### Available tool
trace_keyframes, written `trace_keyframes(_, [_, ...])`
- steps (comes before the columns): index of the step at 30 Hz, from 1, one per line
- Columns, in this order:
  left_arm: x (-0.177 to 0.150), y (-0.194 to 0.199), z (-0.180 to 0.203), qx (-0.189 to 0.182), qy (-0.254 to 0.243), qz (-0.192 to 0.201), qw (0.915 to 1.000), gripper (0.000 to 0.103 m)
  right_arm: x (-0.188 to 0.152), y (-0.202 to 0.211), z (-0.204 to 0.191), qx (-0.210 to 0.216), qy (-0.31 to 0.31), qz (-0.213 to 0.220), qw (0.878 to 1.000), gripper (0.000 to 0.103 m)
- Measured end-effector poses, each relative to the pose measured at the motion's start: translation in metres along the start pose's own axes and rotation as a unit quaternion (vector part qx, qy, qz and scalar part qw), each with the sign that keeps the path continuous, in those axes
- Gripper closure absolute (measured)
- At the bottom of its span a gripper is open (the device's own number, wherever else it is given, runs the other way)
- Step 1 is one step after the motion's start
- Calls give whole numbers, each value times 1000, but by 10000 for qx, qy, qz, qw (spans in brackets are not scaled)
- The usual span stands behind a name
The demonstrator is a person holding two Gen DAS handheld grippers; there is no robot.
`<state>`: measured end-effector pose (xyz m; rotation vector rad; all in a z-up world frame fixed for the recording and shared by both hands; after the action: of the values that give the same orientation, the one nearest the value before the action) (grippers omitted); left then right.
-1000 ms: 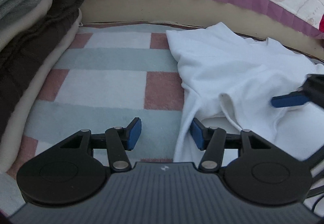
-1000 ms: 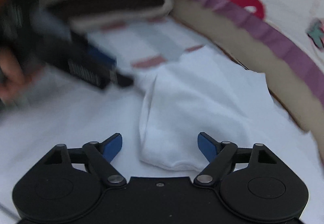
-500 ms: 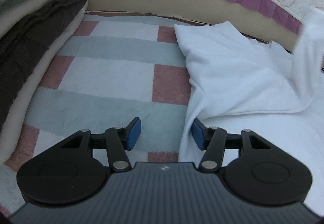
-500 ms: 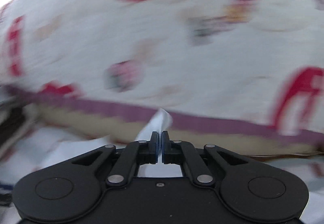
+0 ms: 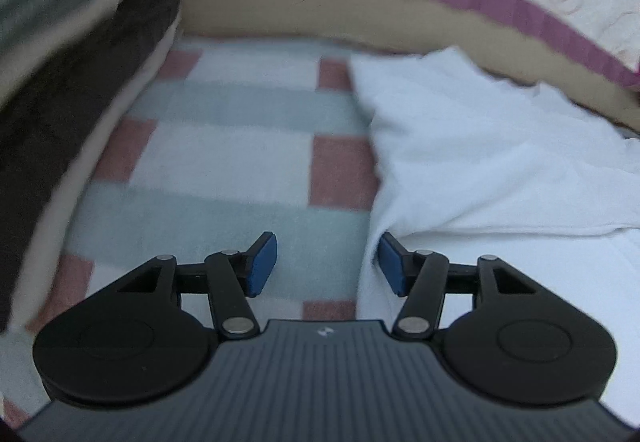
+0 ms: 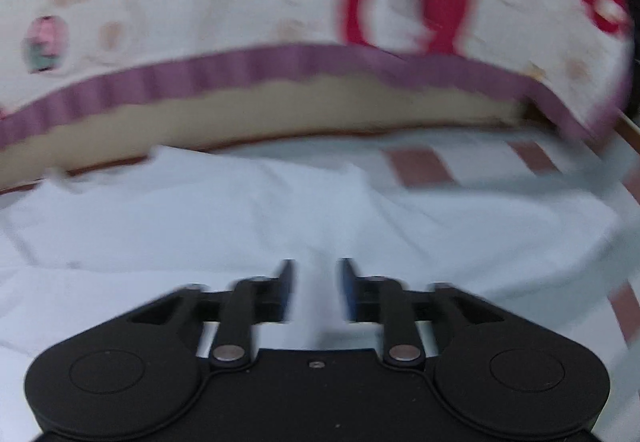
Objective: Fold clothes
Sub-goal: 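Grasp the T-shirt with the right tool and pull it flat on the sheet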
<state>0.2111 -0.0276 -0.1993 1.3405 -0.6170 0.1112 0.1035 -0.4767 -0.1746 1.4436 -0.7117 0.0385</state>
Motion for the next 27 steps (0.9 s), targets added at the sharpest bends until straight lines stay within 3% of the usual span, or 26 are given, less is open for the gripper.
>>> trace_keyframes(3, [3,17,22,-125,-673,383,9969,48,8,-5,-27,359,628,-25,9974,42])
trace_keyframes(5, [1,18,39,-183,-1067,414,9933,48,6,-11,-29,74,742,-44,9972,42])
trace_keyframes(8, [-3,7,59,-277,-1466,320,9883,48,1,-21,-3,-115,296,-156,9994,42])
trace_keyframes(11, [0,-8,69,-84,-1685,275,9853,47,-7,-19,25,-16,-281,-201,9994,40])
trace_keyframes(13, [6,-18,72,30,-1685,234,9854,47,-11,-21,37,409,-673,-257,9966,40])
trace_keyframes(15, [9,-32,71,313,-1517,-136,9878,47,-22,-33,41,1033,-1026,-571,9877,40])
trace_keyframes(16, [10,-35,67,374,-1338,-202,9901,42,-27,-39,42,1356,-1196,-746,9807,40])
trace_keyframes(17, [12,-35,64,261,-1131,-178,9931,42,-30,-39,41,1419,-1165,-693,9806,42])
trace_keyframes(18, [12,-36,60,143,-963,-179,9951,45,-32,-36,40,1381,-1056,-551,9832,63])
trace_keyframes(19, [13,-37,55,45,-815,-195,9965,60,-34,-33,38,1342,-946,-409,9856,96])
trace_keyframes(20, [14,-36,52,81,-727,-130,9972,86,-34,-27,36,1396,-818,-279,9864,95])
trace_keyframes(22, [17,-32,48,164,-783,-52,9968,96,-25,-2,35,1602,-780,103,9839,95])
trace_keyframes(24, [21,-18,42,157,-641,163,9977,97,-18,22,34,1901,-651,381,9789,95])
trace_keyframes(27, [23,-4,27,-11,-254,272,9993,97,-20,27,27,1842,-218,69,9826,95])
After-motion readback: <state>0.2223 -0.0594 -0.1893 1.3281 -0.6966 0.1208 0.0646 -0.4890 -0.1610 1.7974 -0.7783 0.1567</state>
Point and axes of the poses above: each gripper's, at about its wrist camera, not at the fingertips, and y roughly against the way its jaws point, z to its right, x to its top, the point moved 6 cm from there along -y, roughly the way its jaws point, and after that the axes turned 15 degrees about -z, right-handed, at the moved point
